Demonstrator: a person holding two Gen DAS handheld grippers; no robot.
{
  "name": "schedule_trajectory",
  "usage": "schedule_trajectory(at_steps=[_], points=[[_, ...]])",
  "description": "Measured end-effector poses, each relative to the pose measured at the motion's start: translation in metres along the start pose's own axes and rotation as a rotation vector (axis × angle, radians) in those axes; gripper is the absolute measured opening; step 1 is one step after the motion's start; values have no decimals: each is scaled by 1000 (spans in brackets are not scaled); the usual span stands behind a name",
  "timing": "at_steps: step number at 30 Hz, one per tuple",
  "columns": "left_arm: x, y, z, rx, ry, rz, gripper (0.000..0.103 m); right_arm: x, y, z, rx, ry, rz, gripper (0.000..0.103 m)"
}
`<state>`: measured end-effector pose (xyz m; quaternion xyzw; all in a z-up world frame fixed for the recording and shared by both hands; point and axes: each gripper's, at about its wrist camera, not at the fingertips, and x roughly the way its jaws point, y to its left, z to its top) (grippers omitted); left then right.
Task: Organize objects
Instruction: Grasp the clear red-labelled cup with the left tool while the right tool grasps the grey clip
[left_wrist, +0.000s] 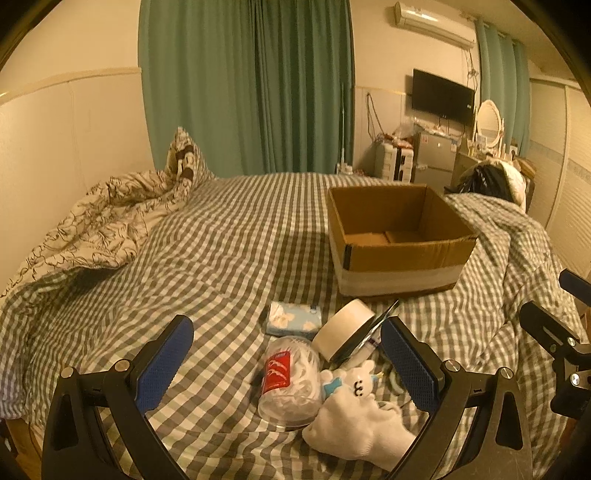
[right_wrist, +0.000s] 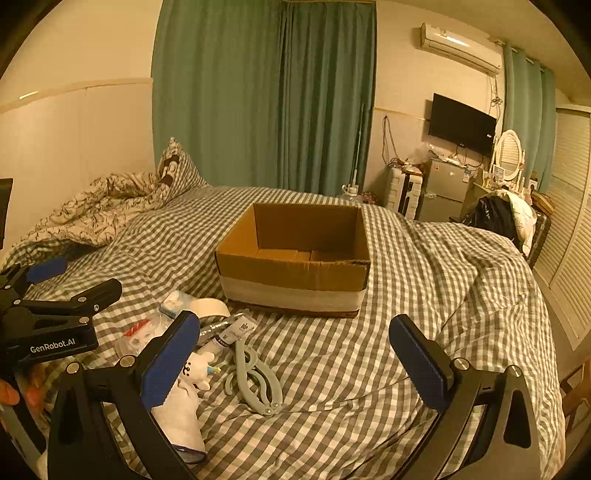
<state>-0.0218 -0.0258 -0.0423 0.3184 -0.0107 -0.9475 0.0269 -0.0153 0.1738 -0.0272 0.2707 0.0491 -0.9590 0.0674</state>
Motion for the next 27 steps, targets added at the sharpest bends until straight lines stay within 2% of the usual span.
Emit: schedule_trajectory(at_steps=[5,10,14,23,24,26,27], points=[[28,8,-14,11,83,35,103,33,-2,-11,-15,72,18,103],[60,15,-31,23,174,84,103,81,-5,-33,-14,212,57,103],[85,11,-41,44,244,73,103,112,-2,-49,-14,292,101,102],[126,1,-51,55,350,17,102,161,16,-76,-61,442,165,92],[129,2,-50,51,344,16,100,166,20,-78,-75,458,167,90],[131,0,-52,50,346,-8,86,172,23,-81,-97,470,153,87],[131,-1,-52,49,348,-20,79,173,24,-82,-103,472,146,82]])
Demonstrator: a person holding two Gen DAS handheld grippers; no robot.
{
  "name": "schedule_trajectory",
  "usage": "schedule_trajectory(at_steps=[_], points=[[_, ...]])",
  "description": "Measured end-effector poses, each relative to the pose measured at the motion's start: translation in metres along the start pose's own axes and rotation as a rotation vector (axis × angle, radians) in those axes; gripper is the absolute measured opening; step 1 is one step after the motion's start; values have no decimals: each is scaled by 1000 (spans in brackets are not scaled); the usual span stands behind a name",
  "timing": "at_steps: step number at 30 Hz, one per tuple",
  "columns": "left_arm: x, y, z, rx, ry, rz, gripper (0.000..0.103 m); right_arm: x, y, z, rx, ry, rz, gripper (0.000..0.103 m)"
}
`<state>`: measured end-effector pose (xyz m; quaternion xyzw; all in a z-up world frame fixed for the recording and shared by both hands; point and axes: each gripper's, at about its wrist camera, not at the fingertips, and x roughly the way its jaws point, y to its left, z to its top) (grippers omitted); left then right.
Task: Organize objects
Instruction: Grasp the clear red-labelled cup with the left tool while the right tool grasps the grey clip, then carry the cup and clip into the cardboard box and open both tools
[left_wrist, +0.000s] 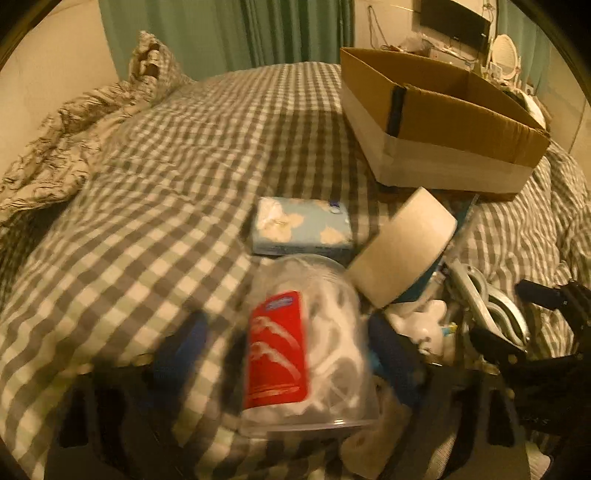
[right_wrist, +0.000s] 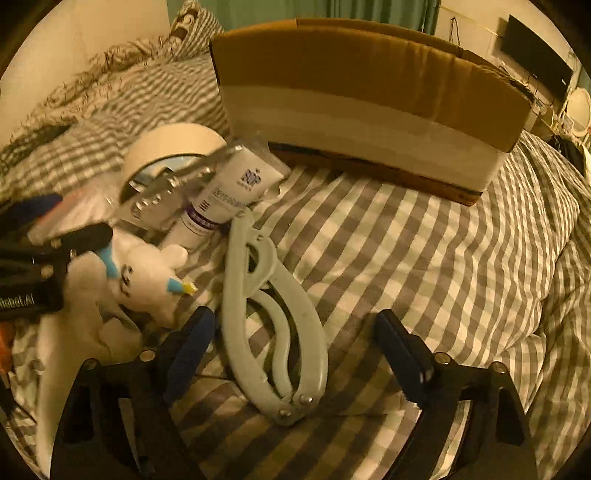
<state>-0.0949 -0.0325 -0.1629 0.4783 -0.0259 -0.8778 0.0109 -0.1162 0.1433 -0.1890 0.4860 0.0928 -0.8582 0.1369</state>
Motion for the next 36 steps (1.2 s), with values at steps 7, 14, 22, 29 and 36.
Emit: schedule_trajectory(at_steps=[7,14,22,29,36], points=[[-6,3,-4,-8,13,-67,63,-8,2,-4,-16,-17,-12,55],[-35,2,-9,-10,-32,-59,63,-41,-6,-14,38,-74,-8,53],[-95,-6,6,18,-176,-67,63,-89,-8,-12,43,-153,-26,52],[-132,-17,47,35,-284,-103,63,-144,-12,10,32,-277,-58,52],[-149,-37,107,59,-375,-131,63,-183,-33,64,23,-395,-105,52]])
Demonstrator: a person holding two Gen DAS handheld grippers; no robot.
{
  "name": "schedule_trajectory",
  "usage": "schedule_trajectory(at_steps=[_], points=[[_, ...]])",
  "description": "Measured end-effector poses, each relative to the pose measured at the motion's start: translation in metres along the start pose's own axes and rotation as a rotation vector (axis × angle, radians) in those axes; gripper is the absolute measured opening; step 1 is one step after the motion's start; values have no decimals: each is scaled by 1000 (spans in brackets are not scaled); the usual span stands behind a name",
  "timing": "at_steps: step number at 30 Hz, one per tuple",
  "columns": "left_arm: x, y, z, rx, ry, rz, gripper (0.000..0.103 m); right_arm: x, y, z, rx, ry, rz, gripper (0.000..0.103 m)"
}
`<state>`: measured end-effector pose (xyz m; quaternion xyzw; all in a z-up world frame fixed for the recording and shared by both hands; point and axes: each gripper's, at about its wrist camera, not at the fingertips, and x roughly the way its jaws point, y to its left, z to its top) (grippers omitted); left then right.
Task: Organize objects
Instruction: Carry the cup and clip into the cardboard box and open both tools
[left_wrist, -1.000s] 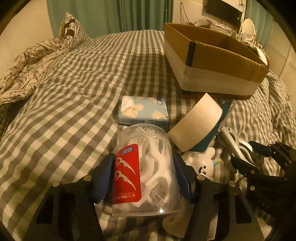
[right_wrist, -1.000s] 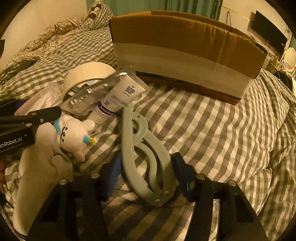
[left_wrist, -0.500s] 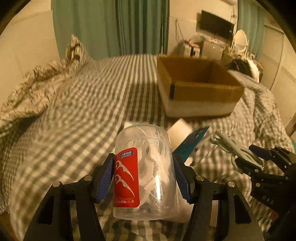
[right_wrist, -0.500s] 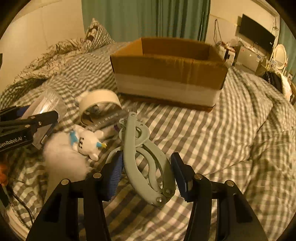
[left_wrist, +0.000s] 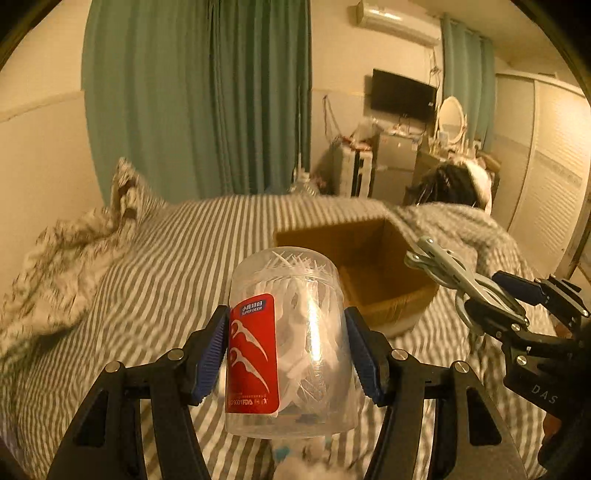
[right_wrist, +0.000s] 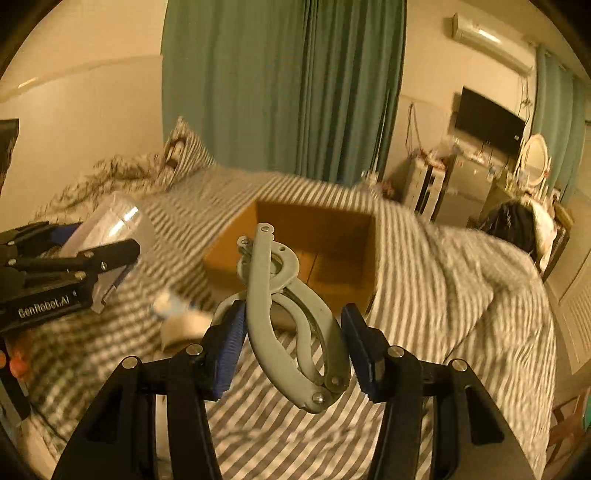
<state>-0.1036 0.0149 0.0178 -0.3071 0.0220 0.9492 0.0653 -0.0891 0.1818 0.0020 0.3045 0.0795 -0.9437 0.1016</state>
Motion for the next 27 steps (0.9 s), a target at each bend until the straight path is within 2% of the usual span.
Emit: schedule_trajectory(at_steps=[5,11,14,19,27], points=[[31,-14,40,7,-32,-12,63,15,-23,48,4,-55,-18,52],[97,-34,64,54,-13,-25,63,65,-46,77,12,-41,-26,52],[136,-37,62,67,38,-14,63,101,-56,80,31,-6,-18,52],[174,-36,50,66,89,-8,63,150,-68,69,74,48,7,52],[200,-36,38,56,148,-36,65,171,-81,63,102,56,25,53]])
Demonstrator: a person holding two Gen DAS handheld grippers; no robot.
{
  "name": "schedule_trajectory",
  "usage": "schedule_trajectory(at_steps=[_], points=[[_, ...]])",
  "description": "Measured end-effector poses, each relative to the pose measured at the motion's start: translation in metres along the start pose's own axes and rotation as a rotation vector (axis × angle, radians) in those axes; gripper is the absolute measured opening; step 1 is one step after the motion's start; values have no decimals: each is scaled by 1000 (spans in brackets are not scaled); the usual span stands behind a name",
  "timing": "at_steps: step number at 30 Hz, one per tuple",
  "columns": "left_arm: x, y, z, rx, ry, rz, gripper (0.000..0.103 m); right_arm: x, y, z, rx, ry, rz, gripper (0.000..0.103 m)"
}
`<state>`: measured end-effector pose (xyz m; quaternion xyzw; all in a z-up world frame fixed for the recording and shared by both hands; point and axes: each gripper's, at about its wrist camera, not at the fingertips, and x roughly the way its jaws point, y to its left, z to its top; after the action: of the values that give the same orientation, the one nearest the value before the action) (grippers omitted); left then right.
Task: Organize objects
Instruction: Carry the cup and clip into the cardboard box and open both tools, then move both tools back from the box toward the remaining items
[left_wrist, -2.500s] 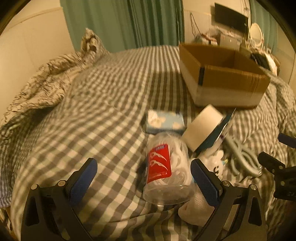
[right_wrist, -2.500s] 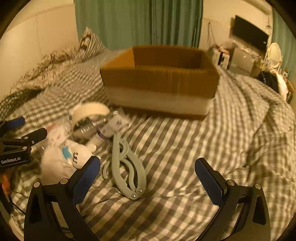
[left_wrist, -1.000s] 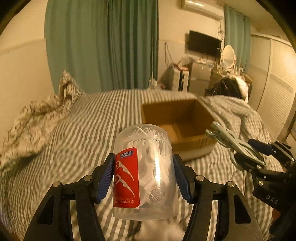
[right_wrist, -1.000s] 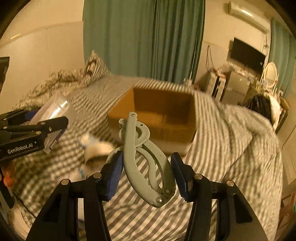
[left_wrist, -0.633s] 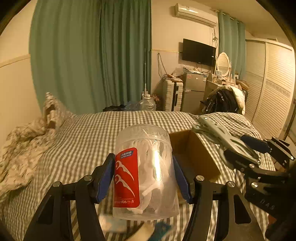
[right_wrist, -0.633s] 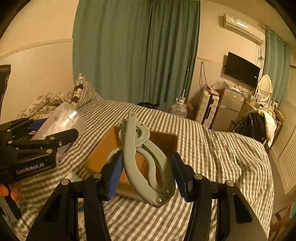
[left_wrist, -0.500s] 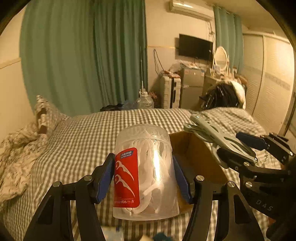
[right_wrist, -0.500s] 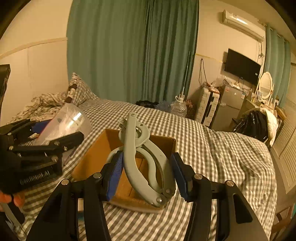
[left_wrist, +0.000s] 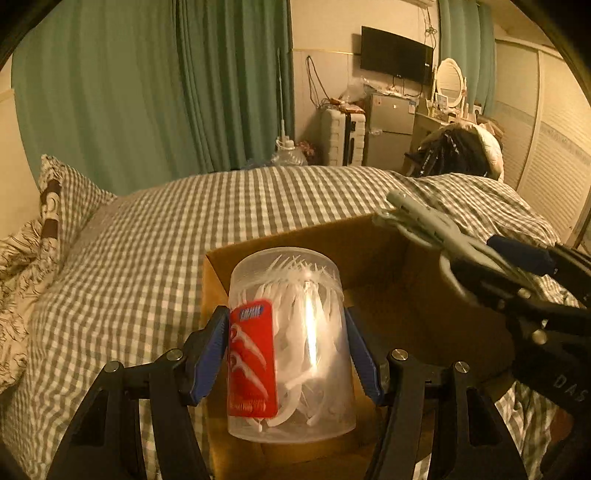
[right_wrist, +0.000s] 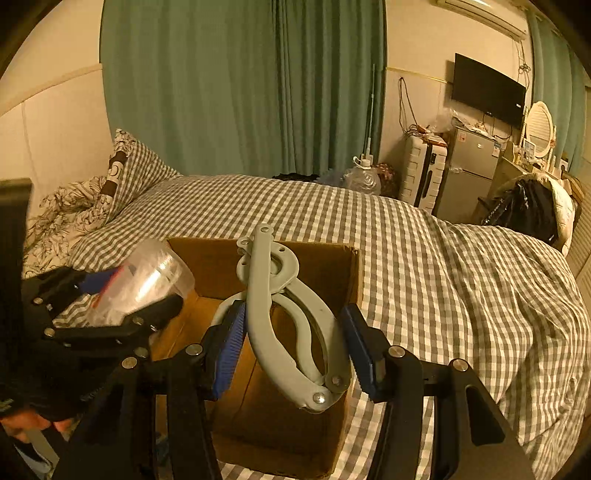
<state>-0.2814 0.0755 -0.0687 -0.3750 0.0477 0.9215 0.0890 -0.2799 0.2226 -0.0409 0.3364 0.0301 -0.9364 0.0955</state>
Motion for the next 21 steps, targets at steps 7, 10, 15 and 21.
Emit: schedule_trajectory(at_steps=[7,10,15,21], points=[[-40,0,-1,0,-50,-6,92,-39,1,5,23,-77,-37,83],[-73,4,2,-7,-81,-1,95,-68,7,10,12,-96,-48,83],[-144,17,2,-27,-175,15,102,-130,25,16,-30,-151,-71,86],[-218,37,-15,-42,-238,31,103,-203,57,14,-74,-207,-63,88]])
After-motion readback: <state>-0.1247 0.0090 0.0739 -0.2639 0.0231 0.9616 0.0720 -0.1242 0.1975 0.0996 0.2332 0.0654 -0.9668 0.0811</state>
